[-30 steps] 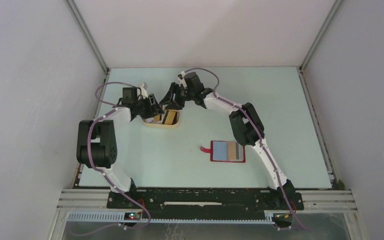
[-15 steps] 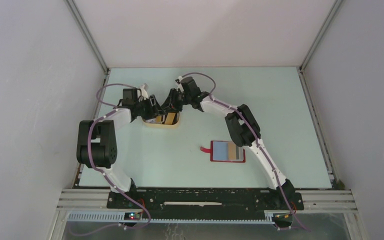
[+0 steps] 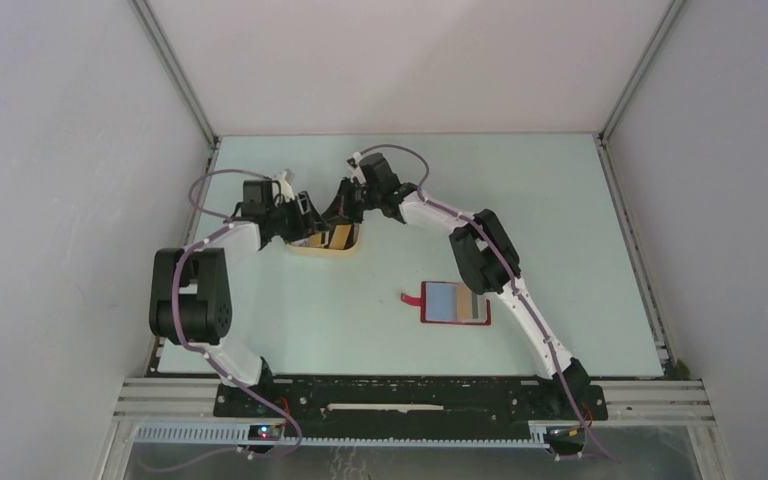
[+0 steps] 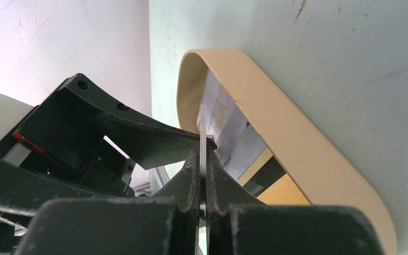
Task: Put the credit cards into the card holder
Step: Pick up the credit card from the storage box.
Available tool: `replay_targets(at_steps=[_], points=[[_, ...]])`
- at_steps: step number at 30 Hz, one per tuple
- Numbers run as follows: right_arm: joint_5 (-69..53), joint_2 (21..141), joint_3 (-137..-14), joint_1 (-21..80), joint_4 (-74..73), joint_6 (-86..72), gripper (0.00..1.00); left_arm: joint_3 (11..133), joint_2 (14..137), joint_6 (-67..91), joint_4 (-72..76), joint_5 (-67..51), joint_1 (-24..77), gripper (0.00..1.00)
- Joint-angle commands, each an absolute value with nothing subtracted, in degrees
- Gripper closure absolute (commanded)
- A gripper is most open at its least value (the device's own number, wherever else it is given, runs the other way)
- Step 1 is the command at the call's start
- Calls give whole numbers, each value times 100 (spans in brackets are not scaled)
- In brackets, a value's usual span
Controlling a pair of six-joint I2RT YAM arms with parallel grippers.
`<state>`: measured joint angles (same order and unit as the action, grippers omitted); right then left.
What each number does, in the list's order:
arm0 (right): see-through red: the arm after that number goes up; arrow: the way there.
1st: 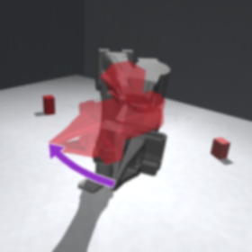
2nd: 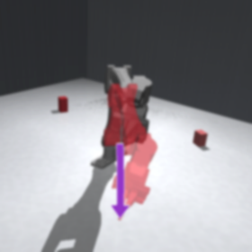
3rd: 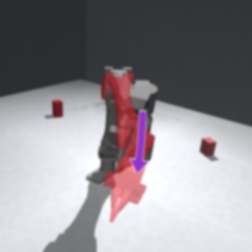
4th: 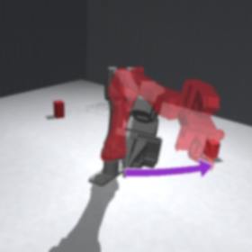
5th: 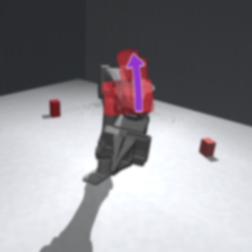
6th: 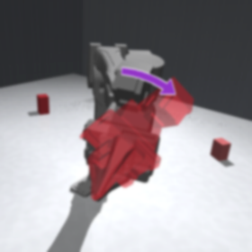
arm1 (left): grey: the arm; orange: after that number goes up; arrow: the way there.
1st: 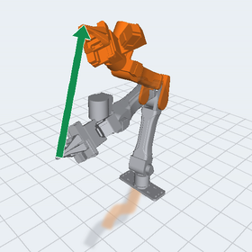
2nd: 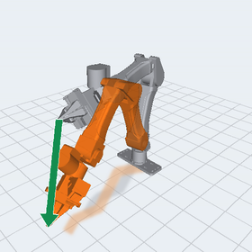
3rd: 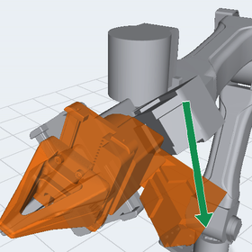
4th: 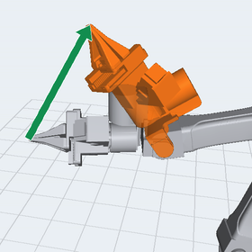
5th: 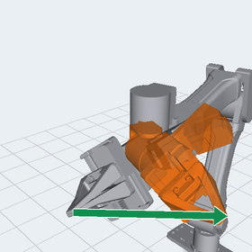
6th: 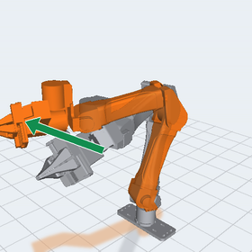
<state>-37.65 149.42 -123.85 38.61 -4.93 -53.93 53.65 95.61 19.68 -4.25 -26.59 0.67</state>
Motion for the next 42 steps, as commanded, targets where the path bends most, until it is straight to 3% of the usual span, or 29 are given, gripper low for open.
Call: replay_targets(at_steps=[1,5,16,19,25,34,42], points=[[-4019,14797,-12668,3808,-399,-5216,100,5041,8951,2092,-93,-2698,18,31],[-3912,14761,-12775,3806,-640,-4967,100,4874,8732,2125,-26,-2651,18,21],[-3745,14635,-12820,3830,-1030,-4540,98,4623,8572,2259,394,-2687,-230,21],[-3754,14602,-12850,3859,-1116,-4423,98,4565,8697,2429,662,-2932,-312,24],[-3887,14608,-12786,3868,-1013,-4456,97,4661,9144,2660,975,-3270,-413,43],[-4029,14668,-12751,3850,-825,-4507,89,4797,9496,2614,905,-3320,-430,46],[-4103,14738,-12718,3850,-727,-4566,74,4775,9520,2604,914,-3234,-460,45]])
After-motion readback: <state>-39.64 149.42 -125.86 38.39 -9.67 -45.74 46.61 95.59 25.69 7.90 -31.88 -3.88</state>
